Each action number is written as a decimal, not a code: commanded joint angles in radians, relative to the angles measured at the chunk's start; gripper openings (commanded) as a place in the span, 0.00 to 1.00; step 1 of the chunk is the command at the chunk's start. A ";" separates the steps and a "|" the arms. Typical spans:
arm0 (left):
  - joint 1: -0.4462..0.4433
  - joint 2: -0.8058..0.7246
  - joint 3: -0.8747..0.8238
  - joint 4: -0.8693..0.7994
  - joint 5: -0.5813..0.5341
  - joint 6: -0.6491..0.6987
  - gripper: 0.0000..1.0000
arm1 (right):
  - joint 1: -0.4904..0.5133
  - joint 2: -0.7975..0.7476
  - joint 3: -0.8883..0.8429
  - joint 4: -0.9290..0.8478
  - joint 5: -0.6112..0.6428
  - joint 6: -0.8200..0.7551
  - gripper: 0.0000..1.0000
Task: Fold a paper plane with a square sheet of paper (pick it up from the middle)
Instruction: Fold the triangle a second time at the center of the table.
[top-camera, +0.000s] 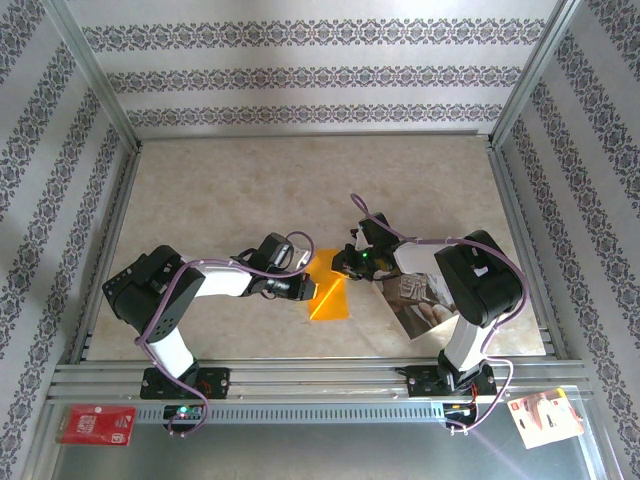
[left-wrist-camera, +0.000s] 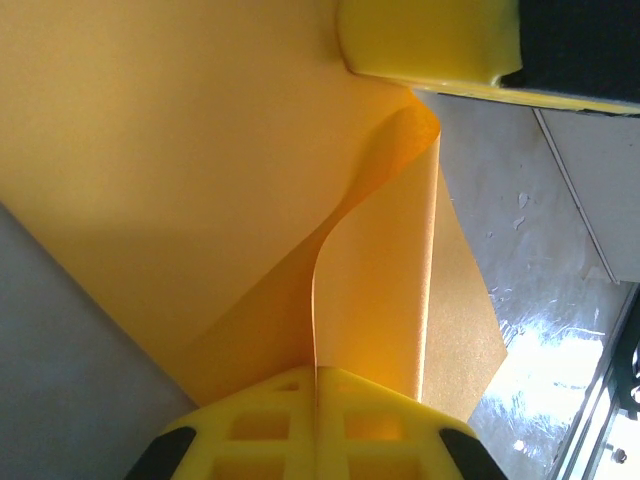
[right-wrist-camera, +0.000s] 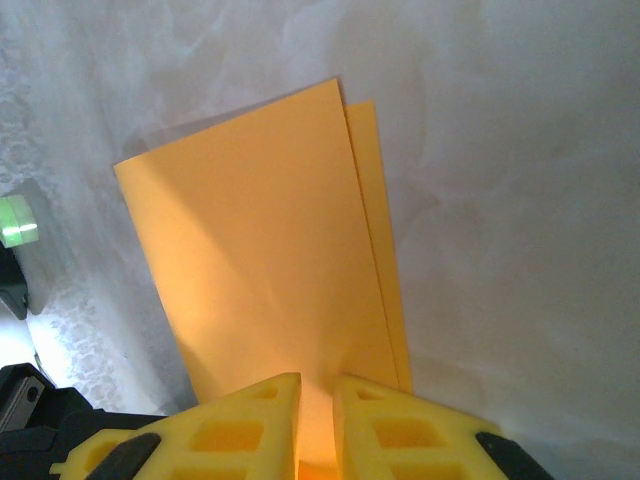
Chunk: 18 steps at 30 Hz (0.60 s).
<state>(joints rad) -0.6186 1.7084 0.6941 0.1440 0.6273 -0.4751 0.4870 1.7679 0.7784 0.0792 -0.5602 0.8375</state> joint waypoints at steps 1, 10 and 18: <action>0.014 0.022 -0.009 -0.012 -0.036 0.016 0.03 | 0.011 0.033 0.003 -0.041 0.025 -0.012 0.20; 0.013 0.025 -0.033 -0.028 -0.066 0.026 0.01 | -0.007 -0.025 0.047 -0.076 -0.003 -0.012 0.28; 0.014 0.036 -0.043 -0.018 -0.070 0.018 0.00 | -0.018 -0.153 0.015 -0.111 -0.006 0.004 0.30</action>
<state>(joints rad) -0.6186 1.7084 0.6846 0.1608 0.6216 -0.4751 0.4732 1.6737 0.8062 -0.0082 -0.5655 0.8379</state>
